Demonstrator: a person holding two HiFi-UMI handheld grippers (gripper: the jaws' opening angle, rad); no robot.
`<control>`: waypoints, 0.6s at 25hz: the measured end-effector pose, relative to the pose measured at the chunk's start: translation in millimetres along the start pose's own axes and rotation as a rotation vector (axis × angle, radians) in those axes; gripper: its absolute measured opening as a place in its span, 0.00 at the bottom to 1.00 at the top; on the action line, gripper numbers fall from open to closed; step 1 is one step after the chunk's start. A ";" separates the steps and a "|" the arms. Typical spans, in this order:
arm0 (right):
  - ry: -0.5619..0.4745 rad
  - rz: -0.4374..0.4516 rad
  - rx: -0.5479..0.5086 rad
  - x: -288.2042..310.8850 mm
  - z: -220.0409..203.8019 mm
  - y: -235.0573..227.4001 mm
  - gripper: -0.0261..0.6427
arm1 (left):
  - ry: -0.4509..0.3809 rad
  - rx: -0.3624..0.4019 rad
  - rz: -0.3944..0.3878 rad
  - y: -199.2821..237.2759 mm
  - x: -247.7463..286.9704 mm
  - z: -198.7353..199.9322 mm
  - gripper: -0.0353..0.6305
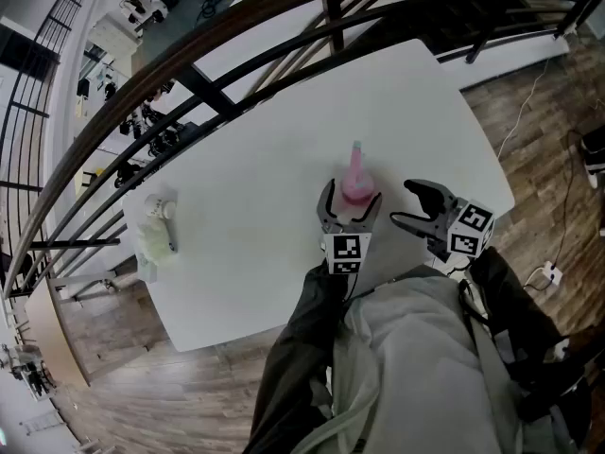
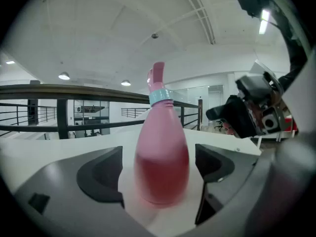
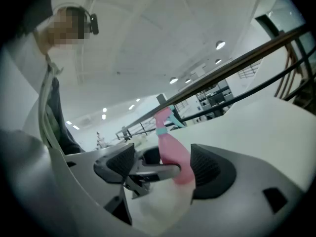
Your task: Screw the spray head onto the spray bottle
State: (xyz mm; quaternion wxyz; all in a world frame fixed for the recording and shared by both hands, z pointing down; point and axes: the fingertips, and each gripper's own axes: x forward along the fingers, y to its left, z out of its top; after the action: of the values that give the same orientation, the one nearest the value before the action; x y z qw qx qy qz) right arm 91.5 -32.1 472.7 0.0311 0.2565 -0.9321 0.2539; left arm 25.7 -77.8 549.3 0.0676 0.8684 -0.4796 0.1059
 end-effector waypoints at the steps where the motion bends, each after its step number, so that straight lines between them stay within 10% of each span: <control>1: -0.003 0.059 0.016 3.3 10.4 0.5 0.54 | 0.008 0.010 0.004 0.3 4.3 -1.0 0.75; 12: 0.352 0.418 -0.308 52.6 40.7 -5.4 0.61 | 0.125 0.164 -0.024 -6.7 37.7 -13.1 0.77; 15: 0.359 0.441 -0.324 67.0 39.8 -11.4 0.61 | 0.111 0.185 -0.165 -26.4 37.3 -13.1 0.73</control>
State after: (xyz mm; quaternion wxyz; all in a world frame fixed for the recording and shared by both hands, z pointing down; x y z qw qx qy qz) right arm 41.9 -91.0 456.0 0.1797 -0.0086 -0.9730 0.1444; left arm 65.8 -91.5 570.9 0.0219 0.9004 -0.3901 0.1915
